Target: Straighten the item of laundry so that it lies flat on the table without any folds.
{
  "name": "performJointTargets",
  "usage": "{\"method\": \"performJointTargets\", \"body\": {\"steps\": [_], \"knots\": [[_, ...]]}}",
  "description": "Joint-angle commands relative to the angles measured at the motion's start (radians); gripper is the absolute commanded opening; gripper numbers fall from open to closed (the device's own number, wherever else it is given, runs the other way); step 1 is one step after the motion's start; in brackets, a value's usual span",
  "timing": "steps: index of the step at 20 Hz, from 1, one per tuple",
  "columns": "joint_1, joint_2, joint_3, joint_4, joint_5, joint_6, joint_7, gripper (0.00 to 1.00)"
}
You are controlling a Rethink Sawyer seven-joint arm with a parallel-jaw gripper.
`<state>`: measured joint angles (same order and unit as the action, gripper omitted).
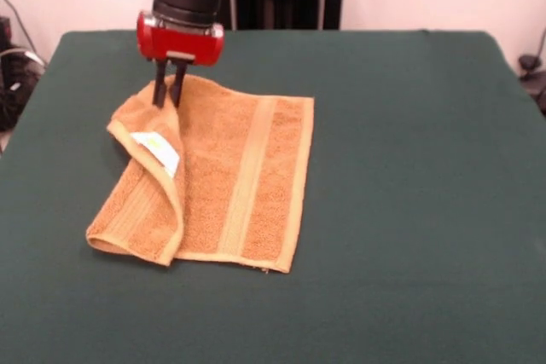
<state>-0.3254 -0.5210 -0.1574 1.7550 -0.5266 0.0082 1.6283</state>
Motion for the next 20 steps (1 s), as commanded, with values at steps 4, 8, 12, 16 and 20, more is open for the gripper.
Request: {"method": "performJointTargets", "body": {"steps": [4,8,12,16,20], "knots": [[0.159,0.09,-0.233,0.195,0.324,-0.023,0.481,0.0],[0.192,0.118,-0.279,0.229,0.419,-0.123,0.526,0.0],[0.224,0.173,-0.325,0.207,0.399,-0.515,0.462,0.0],[0.288,0.254,-0.378,0.209,0.553,-0.858,0.448,0.0],[0.231,0.239,-0.318,0.19,0.49,-0.858,0.432,0.0]]}}
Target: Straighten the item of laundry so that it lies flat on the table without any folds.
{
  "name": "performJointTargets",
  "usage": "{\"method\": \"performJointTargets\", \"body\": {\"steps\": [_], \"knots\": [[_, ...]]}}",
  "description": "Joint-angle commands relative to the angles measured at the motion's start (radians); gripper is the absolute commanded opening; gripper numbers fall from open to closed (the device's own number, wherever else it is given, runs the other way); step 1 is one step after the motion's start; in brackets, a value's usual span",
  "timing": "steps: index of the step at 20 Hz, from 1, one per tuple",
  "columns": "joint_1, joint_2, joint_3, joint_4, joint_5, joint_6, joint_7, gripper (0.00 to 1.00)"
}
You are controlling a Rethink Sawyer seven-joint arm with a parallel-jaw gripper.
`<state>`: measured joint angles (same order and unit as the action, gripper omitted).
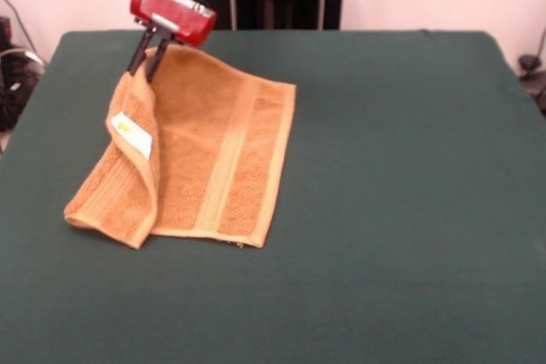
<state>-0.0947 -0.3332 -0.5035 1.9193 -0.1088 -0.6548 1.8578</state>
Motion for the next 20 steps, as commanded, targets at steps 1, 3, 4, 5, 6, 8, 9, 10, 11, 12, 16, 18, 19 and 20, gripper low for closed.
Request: {"method": "performJointTargets", "body": {"steps": [1,3,4,5,6,8,9,10,11,12,16,18,19,20], "knots": [[-0.015,0.053,0.044,0.03,0.07,-0.223,0.215,0.0],[-0.036,0.054,0.064,0.047,0.102,-0.261,0.22,1.0],[-0.027,0.059,0.058,0.058,0.146,-0.266,0.227,1.0],[-0.017,0.063,0.053,0.069,0.19,-0.271,0.234,1.0],[-0.022,0.058,0.062,0.078,0.201,-0.249,0.241,1.0],[-0.057,0.037,0.105,0.081,0.18,-0.162,0.261,1.0],[-0.106,0.009,0.154,0.069,0.103,-0.048,0.261,1.0],[-0.161,-0.013,0.215,0.057,0.013,0.014,0.27,1.0],[-0.211,-0.029,0.269,0.043,-0.069,0.065,0.268,1.0],[-0.254,-0.042,0.32,0.032,-0.136,0.11,0.262,1.0],[-0.407,-0.07,0.509,0.023,-0.312,0.255,0.23,1.0],[-0.453,-0.068,0.568,0.026,-0.348,0.285,0.217,1.0],[-0.478,-0.066,0.6,0.033,-0.352,0.307,0.214,1.0],[-0.482,-0.068,0.608,0.034,-0.351,0.32,0.203,1.0]]}}
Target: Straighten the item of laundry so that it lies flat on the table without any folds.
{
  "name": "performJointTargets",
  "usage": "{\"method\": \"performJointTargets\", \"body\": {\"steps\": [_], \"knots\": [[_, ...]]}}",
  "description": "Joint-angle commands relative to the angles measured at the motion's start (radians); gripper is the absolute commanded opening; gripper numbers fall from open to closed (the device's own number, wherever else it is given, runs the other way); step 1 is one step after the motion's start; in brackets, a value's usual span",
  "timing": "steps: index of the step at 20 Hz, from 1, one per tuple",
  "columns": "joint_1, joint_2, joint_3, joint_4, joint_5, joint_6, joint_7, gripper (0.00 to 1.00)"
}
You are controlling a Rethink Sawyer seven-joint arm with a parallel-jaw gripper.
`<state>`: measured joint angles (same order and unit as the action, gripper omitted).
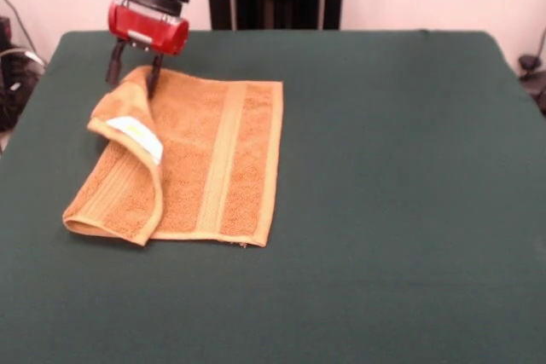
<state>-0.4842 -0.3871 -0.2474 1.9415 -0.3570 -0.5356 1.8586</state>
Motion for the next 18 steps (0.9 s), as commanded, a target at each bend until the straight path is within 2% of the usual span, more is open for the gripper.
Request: {"method": "performJointTargets", "body": {"steps": [1,6,8,12,18], "knots": [[-0.072,-0.022,0.333,0.016,-0.094,0.195,0.188,1.0],[0.056,-0.167,0.231,0.04,-0.035,0.355,0.093,1.0],[0.068,-0.203,0.235,0.039,-0.034,0.432,0.073,1.0],[0.058,-0.222,0.27,0.016,-0.051,0.528,0.047,1.0],[0.039,-0.218,0.303,0.011,-0.077,0.533,0.058,1.0]]}}
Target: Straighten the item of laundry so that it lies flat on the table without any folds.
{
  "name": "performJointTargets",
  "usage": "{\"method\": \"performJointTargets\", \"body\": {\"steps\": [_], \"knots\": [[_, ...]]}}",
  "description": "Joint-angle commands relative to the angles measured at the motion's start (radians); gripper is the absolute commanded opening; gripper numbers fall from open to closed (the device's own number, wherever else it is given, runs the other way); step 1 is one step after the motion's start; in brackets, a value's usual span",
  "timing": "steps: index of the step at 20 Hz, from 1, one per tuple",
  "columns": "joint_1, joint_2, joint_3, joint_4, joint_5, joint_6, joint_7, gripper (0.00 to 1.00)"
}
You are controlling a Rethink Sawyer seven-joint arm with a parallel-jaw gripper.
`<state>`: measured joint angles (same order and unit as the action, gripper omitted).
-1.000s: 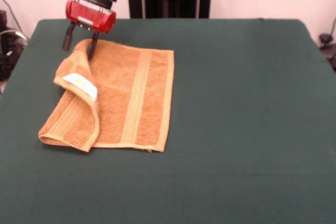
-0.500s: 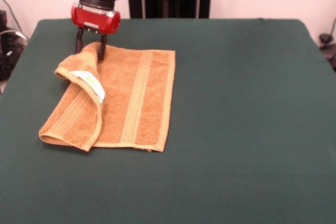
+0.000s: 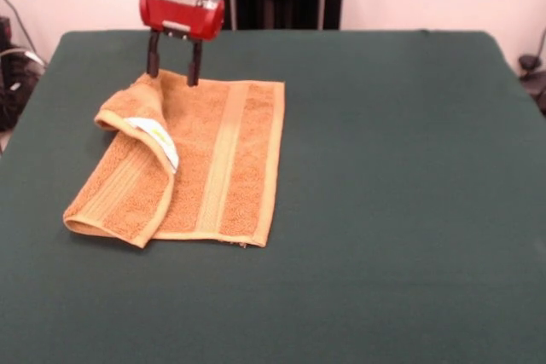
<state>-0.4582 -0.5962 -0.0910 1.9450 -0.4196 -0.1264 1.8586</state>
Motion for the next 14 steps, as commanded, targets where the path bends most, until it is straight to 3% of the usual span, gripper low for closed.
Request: {"method": "performJointTargets", "body": {"steps": [1,7,14], "knots": [[0.014,-0.004,0.147,0.006,-0.015,0.12,0.062,1.0],[0.024,0.003,0.144,-0.002,-0.02,0.106,0.067,1.0],[-0.048,-0.035,0.214,-0.041,-0.065,0.162,-0.007,1.0]]}}
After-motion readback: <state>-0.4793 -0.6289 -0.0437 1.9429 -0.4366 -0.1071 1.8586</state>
